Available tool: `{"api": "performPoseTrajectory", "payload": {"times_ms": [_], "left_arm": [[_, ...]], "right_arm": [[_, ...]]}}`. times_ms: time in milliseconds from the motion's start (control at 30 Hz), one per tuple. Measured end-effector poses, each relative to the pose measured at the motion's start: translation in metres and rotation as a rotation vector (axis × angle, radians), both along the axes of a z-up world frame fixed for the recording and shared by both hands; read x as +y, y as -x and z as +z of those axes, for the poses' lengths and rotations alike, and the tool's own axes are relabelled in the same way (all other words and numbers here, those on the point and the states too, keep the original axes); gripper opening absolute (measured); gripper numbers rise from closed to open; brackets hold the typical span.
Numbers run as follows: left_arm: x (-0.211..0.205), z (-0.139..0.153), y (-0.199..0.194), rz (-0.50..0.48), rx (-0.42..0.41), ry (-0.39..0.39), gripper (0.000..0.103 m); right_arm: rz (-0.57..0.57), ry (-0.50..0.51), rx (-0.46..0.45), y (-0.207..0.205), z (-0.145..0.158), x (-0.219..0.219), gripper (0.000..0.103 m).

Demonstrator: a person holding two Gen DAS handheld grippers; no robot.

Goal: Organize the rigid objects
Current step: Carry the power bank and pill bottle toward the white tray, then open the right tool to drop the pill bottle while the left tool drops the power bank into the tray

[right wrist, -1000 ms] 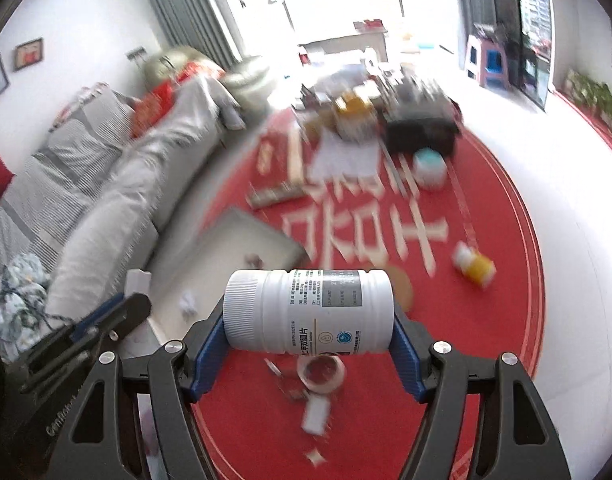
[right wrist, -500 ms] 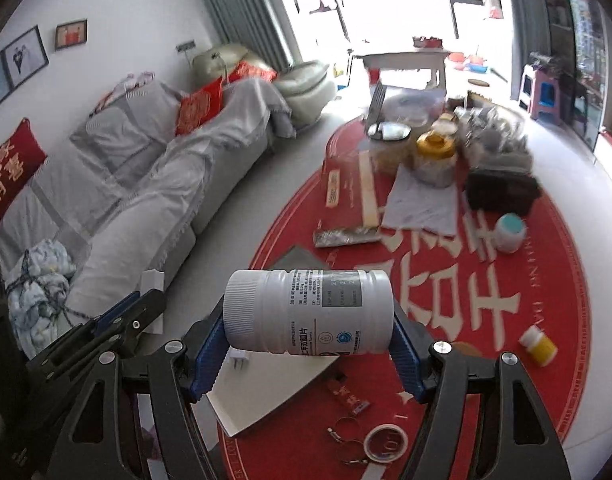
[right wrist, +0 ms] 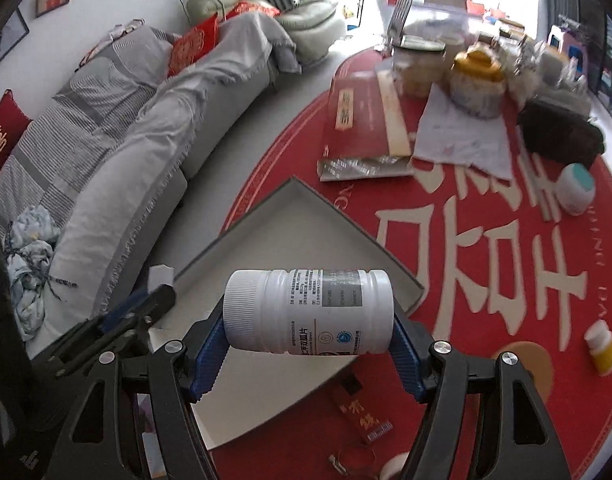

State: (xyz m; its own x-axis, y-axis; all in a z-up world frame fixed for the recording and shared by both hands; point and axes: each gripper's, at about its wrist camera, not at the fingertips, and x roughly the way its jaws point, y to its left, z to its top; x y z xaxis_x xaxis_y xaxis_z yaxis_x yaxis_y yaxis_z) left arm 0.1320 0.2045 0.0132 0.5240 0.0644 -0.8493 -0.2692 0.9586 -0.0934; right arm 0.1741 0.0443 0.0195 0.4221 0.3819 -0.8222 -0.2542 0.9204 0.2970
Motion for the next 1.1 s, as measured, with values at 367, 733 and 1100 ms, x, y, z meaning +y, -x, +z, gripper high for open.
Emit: {"api": "performPoseTrajectory", "payload": {"times_ms": [367,733,1100], "left_arm": [[-0.002,-0.055,-0.035,0.0,0.1,-0.038,0.025],[0.006,-0.071,-0.035,0.037,0.108,-0.052,0.103],[-0.049,-0.036,0.031,-0.164,0.047,-0.024,0.103]], "right_arm": [[0.034,0.062,0.062,-0.031,-0.052,0.02,0.072],[0.053,0.042,0.044,-0.035,-0.051,0.007,0.103],[-0.205,0.041,0.023,0.045,-0.025,-0.11,0.103]]}}
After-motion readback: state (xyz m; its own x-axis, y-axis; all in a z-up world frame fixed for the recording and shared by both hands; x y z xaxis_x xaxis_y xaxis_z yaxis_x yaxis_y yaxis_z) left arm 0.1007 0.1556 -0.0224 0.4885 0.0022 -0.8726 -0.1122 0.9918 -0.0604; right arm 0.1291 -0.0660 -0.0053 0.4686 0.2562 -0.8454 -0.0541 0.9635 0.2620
